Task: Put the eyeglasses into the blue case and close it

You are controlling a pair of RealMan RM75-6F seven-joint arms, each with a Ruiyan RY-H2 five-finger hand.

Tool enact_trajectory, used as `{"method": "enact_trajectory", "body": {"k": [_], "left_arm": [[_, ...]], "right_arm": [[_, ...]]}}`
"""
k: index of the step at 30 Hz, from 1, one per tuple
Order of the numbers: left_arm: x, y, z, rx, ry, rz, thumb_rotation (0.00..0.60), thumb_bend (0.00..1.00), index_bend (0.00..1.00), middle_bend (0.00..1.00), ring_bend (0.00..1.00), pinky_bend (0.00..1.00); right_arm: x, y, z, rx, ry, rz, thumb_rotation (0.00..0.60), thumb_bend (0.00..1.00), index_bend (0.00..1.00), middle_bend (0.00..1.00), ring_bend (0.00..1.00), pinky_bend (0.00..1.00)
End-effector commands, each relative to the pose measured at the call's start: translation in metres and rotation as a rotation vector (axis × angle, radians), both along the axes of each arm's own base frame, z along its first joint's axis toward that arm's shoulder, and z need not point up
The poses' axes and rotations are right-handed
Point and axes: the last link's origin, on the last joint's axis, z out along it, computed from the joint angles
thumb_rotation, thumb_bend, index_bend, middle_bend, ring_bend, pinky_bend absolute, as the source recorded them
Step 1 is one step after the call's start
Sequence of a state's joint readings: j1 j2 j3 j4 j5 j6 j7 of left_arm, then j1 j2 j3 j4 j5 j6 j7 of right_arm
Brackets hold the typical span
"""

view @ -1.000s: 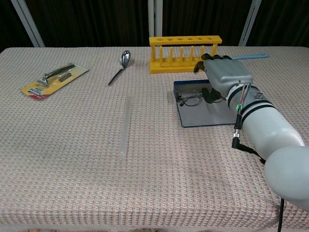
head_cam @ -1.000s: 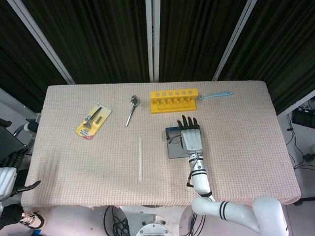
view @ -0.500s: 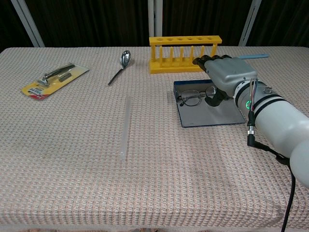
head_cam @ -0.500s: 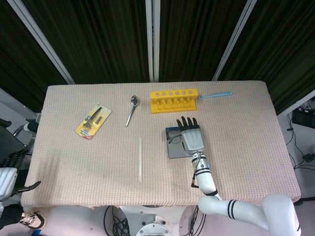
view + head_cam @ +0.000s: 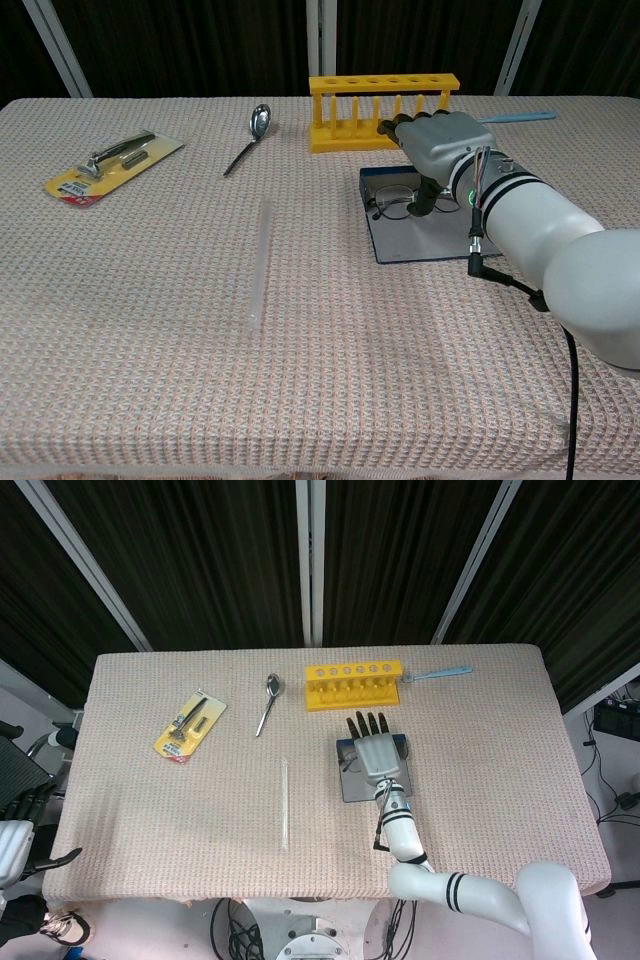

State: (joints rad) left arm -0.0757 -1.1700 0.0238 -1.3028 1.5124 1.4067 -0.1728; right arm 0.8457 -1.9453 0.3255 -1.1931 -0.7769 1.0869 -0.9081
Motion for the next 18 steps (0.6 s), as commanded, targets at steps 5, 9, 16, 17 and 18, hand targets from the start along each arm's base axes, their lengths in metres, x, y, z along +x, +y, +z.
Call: {"method": "enact_trajectory", "body": {"k": [5,9,16,17,18], "left_arm": [[-0.002,-0.001,0.001,0.001,0.001,0.004,0.372,0.09,0.03,0.06,0.08,0.21],[-0.002,-0.001,0.002,0.003,0.001,0.005,0.374,0.09,0.03,0.06,0.08,0.21],[-0.003,-0.001,0.003,0.008,0.002,0.008,0.369,0.09,0.03,0.06,0.08,0.21],[-0.003,-0.001,0.003,0.008,0.002,0.009,0.37,0.09,0.02,0.06,0.08,0.21],[-0.003,-0.001,0.004,0.008,0.003,0.01,0.369,0.09,0.03,0.06,0.08,0.21]], "right_arm": [[0.003,-0.005,-0.008,0.0,0.014,-0.005,0.6,0.18,0.0,0.0,0.0,0.0],[0.005,-0.009,-0.012,-0.004,0.014,-0.005,0.6,0.18,0.0,0.0,0.0,0.0],[0.01,-0.016,-0.018,-0.016,0.012,0.002,0.6,0.18,0.0,0.0,0.0,0.0],[0.01,-0.017,-0.019,-0.02,0.013,0.003,0.6,0.18,0.0,0.0,0.0,0.0],[0.01,-0.018,-0.019,-0.024,0.016,0.004,0.6,0.18,0.0,0.0,0.0,0.0]]}}
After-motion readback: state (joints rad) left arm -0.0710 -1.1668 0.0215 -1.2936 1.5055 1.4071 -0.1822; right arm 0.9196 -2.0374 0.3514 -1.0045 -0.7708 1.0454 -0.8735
